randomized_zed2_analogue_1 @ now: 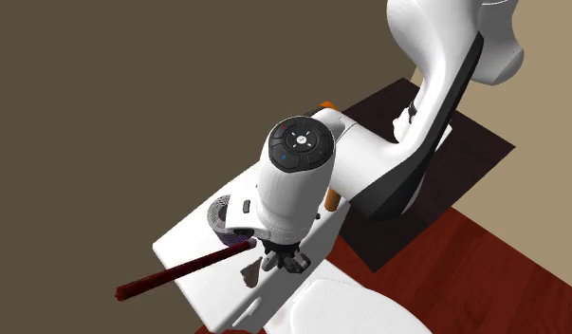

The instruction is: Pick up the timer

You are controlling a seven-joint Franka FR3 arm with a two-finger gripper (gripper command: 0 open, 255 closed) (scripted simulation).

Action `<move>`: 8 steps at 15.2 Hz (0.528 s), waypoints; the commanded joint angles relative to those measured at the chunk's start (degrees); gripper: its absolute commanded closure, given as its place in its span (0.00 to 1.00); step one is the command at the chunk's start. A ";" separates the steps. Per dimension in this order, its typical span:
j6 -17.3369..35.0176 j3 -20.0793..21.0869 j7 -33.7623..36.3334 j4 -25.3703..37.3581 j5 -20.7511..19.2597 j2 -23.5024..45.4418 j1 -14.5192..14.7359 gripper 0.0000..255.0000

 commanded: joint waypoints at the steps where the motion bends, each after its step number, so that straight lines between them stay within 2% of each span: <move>1: 0.10 0.01 0.23 -0.05 -0.04 1.00 0.15 1.00; 8: -0.13 -0.04 -0.73 -1.30 0.30 -0.53 -0.61 1.00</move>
